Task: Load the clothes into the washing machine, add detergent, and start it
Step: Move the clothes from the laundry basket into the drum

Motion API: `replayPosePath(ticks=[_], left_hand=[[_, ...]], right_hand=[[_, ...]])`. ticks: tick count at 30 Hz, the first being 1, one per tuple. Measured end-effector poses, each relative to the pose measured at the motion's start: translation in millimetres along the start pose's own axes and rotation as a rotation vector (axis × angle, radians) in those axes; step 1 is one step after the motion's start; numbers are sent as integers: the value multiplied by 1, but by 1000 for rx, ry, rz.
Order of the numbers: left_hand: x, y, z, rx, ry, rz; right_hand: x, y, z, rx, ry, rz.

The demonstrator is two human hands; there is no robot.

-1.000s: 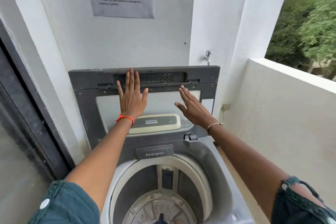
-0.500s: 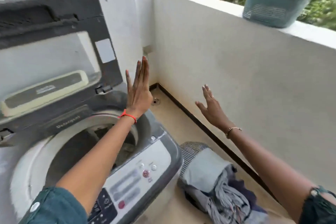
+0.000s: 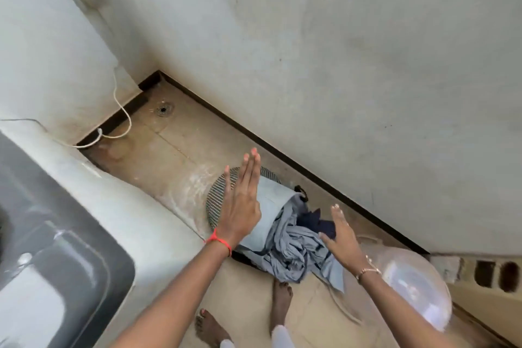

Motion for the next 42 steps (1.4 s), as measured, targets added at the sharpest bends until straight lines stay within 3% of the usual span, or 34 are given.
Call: replayPosePath(ticks=[6,11,14,21,28,31,36,39,42], left_hand=[[22,75,165,-297,-22,67],[31,112,287,-500,-75,216],[29,122,353,-571,-168,354],[-7,114,448,-797,-419,506],[-58,98,474,-688,-589,443],[-75,101,478,-772,-595,392],[-80,108,480,-722,-613,395],[-79,107,484,-658,-648,448],[-71,110,492,-537,-730,616]], right_hand=[[140,-7,82,-178,13,246],[212,-27,149,-283,135,320],[233,-55,182,-269,125,271],[254,-120,248,-203,352,-5],[263,-143,304,-343,592,-8],[253,-153,318,-311,608,-48],[233,-162,337,-283,594,-38],[232,-155,342,-227,585,-22],[233,-148,345,-104,521,-32]])
Point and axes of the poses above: each hand's wrist, its own y-axis away from the middle knuckle, its own z-axis out of the palm, x = y × z, the point moved 4 cm from there along -y, towards the middle knuckle, and after that the axes turned 8 degrees about x, right-handed, at the moved point
